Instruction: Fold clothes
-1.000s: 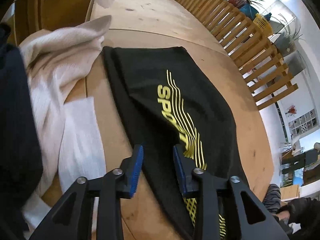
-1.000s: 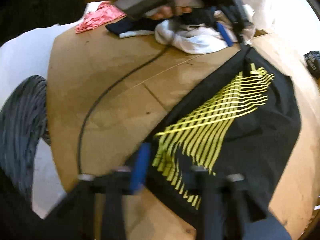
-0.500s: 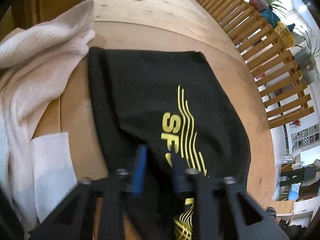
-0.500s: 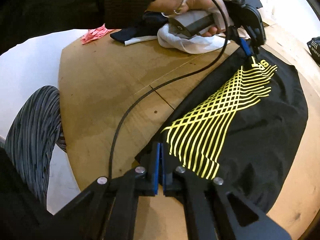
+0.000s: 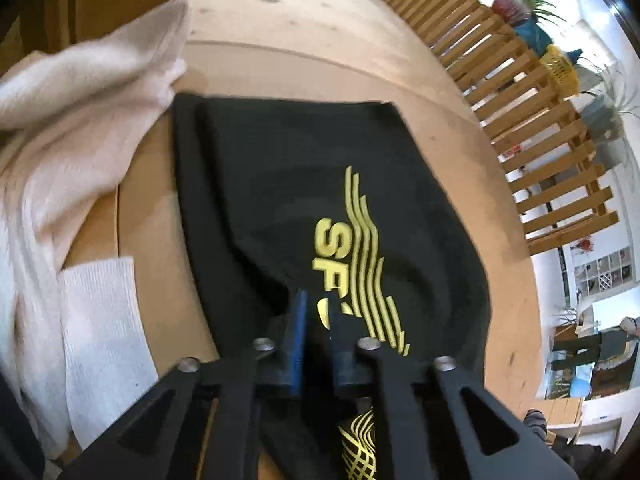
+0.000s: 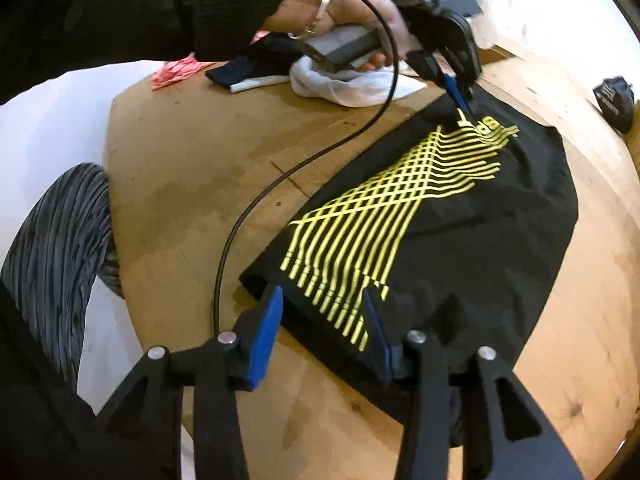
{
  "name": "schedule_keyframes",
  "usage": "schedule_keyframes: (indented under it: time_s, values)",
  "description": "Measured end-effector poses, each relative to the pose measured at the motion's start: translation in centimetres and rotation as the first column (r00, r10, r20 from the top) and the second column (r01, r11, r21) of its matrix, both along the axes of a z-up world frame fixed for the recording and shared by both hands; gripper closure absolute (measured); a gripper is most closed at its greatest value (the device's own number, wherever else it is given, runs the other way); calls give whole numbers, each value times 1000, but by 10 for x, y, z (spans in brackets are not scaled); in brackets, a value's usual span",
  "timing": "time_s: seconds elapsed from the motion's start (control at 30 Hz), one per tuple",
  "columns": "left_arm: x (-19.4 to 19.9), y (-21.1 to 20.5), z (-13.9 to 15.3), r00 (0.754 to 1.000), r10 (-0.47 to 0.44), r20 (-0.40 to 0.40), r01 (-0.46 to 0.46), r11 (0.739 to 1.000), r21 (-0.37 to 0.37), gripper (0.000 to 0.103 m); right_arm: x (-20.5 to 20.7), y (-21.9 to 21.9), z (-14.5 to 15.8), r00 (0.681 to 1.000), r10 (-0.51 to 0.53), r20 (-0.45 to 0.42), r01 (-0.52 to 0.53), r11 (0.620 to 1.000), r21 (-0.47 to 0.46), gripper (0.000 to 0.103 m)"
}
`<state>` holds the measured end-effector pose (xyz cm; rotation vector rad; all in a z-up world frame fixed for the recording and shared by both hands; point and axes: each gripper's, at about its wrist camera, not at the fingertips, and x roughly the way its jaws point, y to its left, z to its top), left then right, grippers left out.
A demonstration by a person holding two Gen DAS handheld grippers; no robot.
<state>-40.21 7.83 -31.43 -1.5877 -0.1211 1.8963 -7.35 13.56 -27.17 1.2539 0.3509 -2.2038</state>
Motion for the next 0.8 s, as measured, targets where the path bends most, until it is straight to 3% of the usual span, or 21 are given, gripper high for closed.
schedule_keyframes:
  time_s: [0.23, 0.33, 0.4, 0.47, 0.63, 0.73, 0.8]
  values:
    - [1, 15, -1, 998, -42, -45, 40, 999, -32, 85, -10, -27, -10, 999, 45, 0, -45, 998, 37, 62]
    - [4, 16, 3, 996, -57, -71, 57, 998, -6, 95, -18, -36, -20, 998, 55, 13, -55, 996, 64, 63]
    - [4, 14, 5, 995, -56, -88, 57, 998, 10, 96, -23, -34, -22, 997, 56, 44, -57, 998, 10, 88]
    - [2, 13, 7, 994, -47, -99, 50, 998, 28, 100, -25, -34, -18, 997, 62, 50, -61, 998, -21, 100]
    - [-1, 1, 4, 997, 10, -73, -3, 996, 93, 100, -23, -34, -5, 993, 93, 67, -87, 993, -84, 100]
    - [6, -10, 8, 993, 16, -119, -12, 999, 32, 100, -22, -33, -7, 987, 113, 112, -105, 992, -75, 100]
    - [24, -16, 16, 989, -30, -142, 32, 999, 16, 99, -20, -20, -8, 984, 91, 155, -80, 994, -79, 100]
